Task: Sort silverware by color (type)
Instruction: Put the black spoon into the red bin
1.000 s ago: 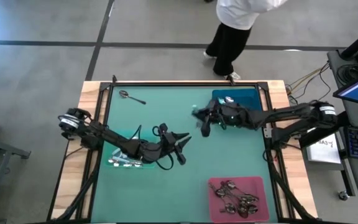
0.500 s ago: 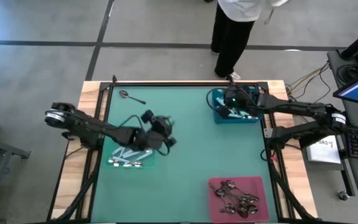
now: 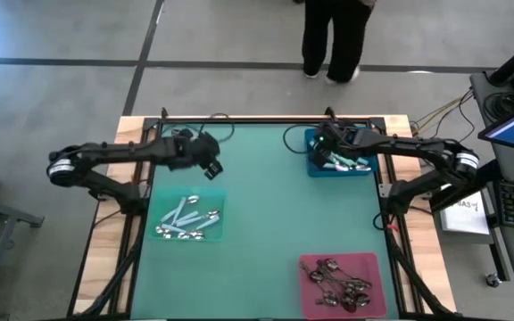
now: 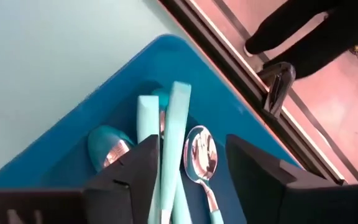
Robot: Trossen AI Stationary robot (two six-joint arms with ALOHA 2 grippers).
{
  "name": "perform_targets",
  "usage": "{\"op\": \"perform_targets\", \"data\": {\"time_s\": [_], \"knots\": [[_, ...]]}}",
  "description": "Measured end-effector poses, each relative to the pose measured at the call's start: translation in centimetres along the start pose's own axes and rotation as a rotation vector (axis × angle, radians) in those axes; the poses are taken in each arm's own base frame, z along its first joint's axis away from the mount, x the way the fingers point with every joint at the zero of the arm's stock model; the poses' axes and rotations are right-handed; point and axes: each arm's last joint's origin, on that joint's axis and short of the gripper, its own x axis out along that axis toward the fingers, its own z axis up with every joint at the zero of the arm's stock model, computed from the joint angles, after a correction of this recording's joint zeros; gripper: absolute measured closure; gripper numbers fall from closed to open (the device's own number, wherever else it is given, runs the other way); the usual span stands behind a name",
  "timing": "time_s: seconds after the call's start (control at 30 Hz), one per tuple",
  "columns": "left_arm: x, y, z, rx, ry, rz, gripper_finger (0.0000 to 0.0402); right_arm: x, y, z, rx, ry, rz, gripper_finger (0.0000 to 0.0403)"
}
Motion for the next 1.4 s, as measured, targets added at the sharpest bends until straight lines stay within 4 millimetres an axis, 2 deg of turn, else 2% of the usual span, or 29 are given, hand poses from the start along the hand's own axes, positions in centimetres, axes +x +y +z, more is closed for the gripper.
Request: {"op": "perform_targets", "data": {"time_s": [0.1,0.2,0.33,0.43,0.9,1.27,1.4], "knots": [[1.2,1.7,0.3,0.11,0.046,-0.004,0.029,0.0,0.0,0.0,-0.002,0.004,0.0,0.0217],[2.0,3.0,0.4,0.307,0.069,0.02,0.029,-0.2,-0.1,0.0,-0.003,0.005,0.0,0.0217],[3.0,4.1,0.5,0.569,0.104,-0.005,0.029,-0.2,0.0,0.0,-0.004,0.009,0.004,0.0222],[3.8,4.7,0.6,0.662,0.096,-0.075,0.029,-0.2,0.0,0.0,-0.003,0.009,0.012,0.0225],[10.6,8.4,-0.2,0.654,0.281,-0.192,0.029,-0.2,0.0,0.1,-0.036,-0.003,0.012,0.0227],[14.9,10.6,0.9,0.667,0.365,-0.214,0.029,-0.2,0.0,0.3,-0.041,-0.022,0.013,0.0229],[15.8,10.9,1.2,0.654,0.435,-0.316,0.029,-0.2,0.0,0.3,-0.047,-0.021,0.013,0.0229]]}}
